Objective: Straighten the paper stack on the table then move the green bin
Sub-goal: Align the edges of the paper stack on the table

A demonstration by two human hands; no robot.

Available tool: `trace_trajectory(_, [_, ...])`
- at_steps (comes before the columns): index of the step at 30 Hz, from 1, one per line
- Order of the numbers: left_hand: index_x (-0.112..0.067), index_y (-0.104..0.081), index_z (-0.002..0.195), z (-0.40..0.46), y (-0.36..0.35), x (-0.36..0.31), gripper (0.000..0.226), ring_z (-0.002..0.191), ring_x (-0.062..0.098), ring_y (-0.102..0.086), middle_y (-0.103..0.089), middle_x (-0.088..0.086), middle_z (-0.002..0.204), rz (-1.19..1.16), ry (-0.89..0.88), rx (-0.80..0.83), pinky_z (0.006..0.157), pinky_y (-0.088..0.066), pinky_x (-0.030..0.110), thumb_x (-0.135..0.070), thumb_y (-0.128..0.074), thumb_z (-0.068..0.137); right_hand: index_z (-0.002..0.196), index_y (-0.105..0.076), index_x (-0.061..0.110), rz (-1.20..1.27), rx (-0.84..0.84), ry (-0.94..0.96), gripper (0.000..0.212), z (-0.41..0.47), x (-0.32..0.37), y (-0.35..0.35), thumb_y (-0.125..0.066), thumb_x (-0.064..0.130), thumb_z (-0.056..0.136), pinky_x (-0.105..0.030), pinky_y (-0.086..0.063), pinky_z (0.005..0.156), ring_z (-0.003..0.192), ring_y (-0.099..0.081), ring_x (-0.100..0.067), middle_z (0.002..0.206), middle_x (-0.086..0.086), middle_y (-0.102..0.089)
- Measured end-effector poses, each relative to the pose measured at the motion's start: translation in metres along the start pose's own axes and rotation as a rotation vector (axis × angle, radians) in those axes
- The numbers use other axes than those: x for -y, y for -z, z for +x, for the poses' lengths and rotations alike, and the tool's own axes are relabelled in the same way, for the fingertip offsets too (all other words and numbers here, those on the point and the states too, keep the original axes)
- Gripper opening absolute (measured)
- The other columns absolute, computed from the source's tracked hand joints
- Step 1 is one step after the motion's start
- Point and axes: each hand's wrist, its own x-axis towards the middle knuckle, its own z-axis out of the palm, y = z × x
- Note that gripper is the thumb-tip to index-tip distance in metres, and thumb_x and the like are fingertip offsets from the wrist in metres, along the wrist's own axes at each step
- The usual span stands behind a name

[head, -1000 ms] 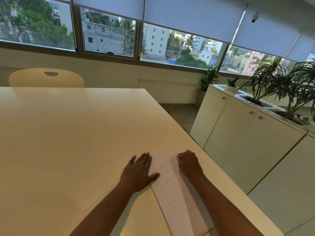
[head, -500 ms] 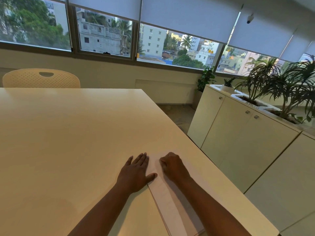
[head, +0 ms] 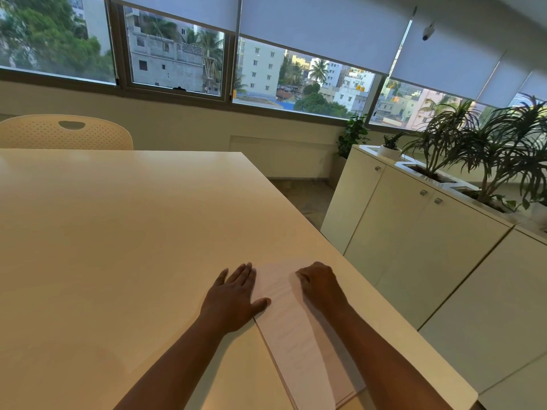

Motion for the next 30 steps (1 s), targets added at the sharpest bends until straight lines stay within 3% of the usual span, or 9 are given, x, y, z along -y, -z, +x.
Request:
trace_trajectory(3, [-0.017,0.004,0.156,0.0,0.001,0.0,0.087,0.151,0.011,0.009,0.01,-0.001,0.164,0.002,-0.004,0.001,0.123,0.007,0.038,-0.074,-0.012,0.092,0.059,-0.048,0.015,-0.022,-0.052,-0.13,0.034,0.005,-0.01,0.012,-0.05,0.011,0.092,-0.028,-0.031,0.062,0.066,-0.047,-0.022,0.066,-0.015,-0.051])
trace_trajectory(6, [-0.017,0.004,0.156,0.0,-0.001,0.0,0.087,0.151,0.011,0.01,0.01,-0.001,0.164,0.003,-0.004,0.007,0.122,0.008,0.038,-0.074,-0.011,0.092,0.072,-0.065,0.004,-0.006,-0.025,-0.062,0.028,0.003,0.001,0.0,-0.049,0.013,0.093,-0.027,-0.037,0.065,0.075,-0.059,-0.026,0.076,-0.015,-0.062])
trace_trajectory(8, [-0.017,0.004,0.156,0.001,-0.001,0.0,0.088,0.151,0.011,0.01,0.01,-0.001,0.164,0.007,0.0,0.004,0.123,0.008,0.038,-0.074,-0.011,0.092,0.082,-0.072,0.005,0.018,0.009,0.029,0.029,-0.003,0.01,-0.01,-0.049,0.018,0.095,-0.023,-0.04,0.068,0.075,-0.06,-0.02,0.081,-0.011,-0.066])
trace_trajectory(12, [-0.016,0.004,0.156,0.0,0.0,0.0,0.087,0.151,0.011,0.011,0.011,-0.001,0.164,0.011,-0.004,0.009,0.123,0.008,0.039,-0.073,-0.011,0.092,0.07,-0.066,0.003,0.034,-0.012,-0.031,0.029,0.002,-0.003,-0.001,-0.052,0.014,0.093,-0.025,-0.033,0.063,0.069,-0.054,-0.021,0.074,-0.015,-0.066])
trace_trajectory(15, [-0.016,0.005,0.156,-0.001,0.0,0.0,0.087,0.15,0.011,0.011,0.012,-0.001,0.164,0.008,-0.005,0.01,0.123,0.008,0.038,-0.073,-0.011,0.093,0.073,-0.067,0.006,-0.01,-0.059,-0.153,0.027,0.007,-0.01,0.008,-0.051,0.013,0.094,-0.03,-0.037,0.067,0.084,-0.06,-0.028,0.086,-0.018,-0.067])
trace_trajectory(20, [-0.016,0.005,0.156,0.0,0.0,0.0,0.087,0.15,0.011,0.011,0.011,0.0,0.164,0.013,-0.004,0.007,0.122,0.009,0.038,-0.074,-0.011,0.092,0.082,-0.07,0.003,0.033,0.014,-0.005,0.03,0.005,0.014,-0.011,-0.047,0.017,0.097,-0.024,-0.036,0.067,0.077,-0.059,-0.022,0.085,-0.015,-0.065])
trace_trajectory(24, [-0.016,0.005,0.156,0.0,0.0,-0.001,0.087,0.15,0.011,0.011,0.012,0.0,0.163,0.01,-0.001,0.004,0.122,0.009,0.038,-0.074,-0.01,0.092,0.094,-0.072,0.004,0.018,-0.048,-0.112,0.029,0.014,-0.001,0.004,-0.046,0.016,0.097,-0.029,-0.045,0.077,0.093,-0.062,-0.026,0.096,-0.016,-0.068])
trace_trajectory(28, [-0.017,0.005,0.156,0.002,-0.003,0.0,0.088,0.15,0.011,0.011,0.011,-0.001,0.164,0.009,0.004,0.004,0.121,0.01,0.038,-0.074,-0.01,0.092,0.084,-0.07,0.006,-0.02,-0.002,0.002,0.026,0.012,0.017,-0.008,-0.047,0.01,0.095,-0.024,-0.04,0.064,0.076,-0.062,-0.023,0.085,-0.014,-0.064])
trace_trajectory(30, [-0.017,0.005,0.156,0.003,-0.004,0.001,0.088,0.15,0.011,0.012,0.012,-0.001,0.163,0.01,0.006,0.001,0.12,0.011,0.037,-0.075,-0.01,0.091,0.087,-0.072,0.006,-0.003,0.023,0.018,0.027,0.01,0.014,-0.01,-0.048,0.016,0.097,-0.02,-0.038,0.065,0.078,-0.064,-0.023,0.085,-0.014,-0.065])
